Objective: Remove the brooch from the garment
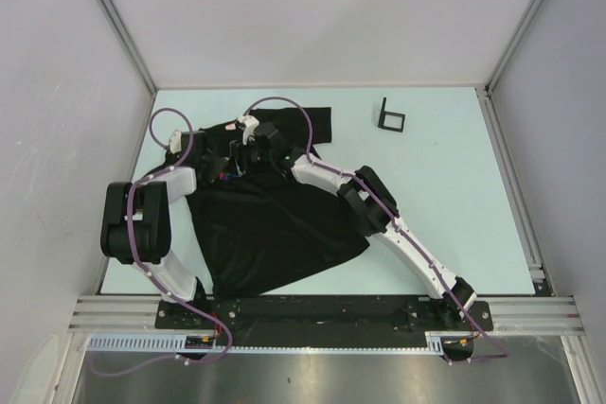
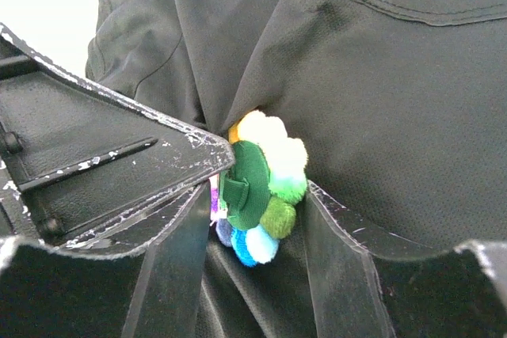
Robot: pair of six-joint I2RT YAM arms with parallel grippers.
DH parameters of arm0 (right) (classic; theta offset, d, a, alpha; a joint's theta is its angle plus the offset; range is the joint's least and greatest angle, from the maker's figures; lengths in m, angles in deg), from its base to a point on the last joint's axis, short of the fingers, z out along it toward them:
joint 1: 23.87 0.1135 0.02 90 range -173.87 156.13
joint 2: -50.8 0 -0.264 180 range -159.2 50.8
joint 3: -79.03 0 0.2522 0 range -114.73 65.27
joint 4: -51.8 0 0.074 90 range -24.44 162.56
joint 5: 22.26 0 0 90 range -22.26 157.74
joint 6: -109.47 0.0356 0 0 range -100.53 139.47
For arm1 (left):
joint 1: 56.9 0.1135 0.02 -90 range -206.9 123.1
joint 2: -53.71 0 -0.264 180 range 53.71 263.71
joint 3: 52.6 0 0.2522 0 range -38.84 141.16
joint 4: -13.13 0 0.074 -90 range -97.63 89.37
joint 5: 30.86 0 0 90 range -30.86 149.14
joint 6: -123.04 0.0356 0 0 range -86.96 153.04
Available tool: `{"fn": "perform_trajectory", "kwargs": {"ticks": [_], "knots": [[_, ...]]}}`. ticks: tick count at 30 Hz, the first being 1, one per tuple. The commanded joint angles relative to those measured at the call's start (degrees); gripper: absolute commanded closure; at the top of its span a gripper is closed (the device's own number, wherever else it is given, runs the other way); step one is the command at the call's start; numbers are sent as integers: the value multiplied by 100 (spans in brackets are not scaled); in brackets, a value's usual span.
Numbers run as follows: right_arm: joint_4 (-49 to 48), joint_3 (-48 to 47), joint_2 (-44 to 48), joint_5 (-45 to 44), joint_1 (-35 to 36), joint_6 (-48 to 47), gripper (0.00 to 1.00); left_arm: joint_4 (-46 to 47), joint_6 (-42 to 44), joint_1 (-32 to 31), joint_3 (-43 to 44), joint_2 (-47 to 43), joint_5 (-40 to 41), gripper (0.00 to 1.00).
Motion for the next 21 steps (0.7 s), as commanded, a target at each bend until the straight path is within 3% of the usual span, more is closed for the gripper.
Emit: {"fn": "perform_trajectory", "kwargs": {"ticks": [1,6,21], "knots": [[96,-269,-161,-56,70,-168,46,-68,67,-14,209,-124,-112,100],[105,-286,-170,-126,53,-80,48,-120,103,-23,236,-141,-130,100],[-71,-295,-205,85,-9,78,90,-103,138,-50,253,-10,-191,100]]}}
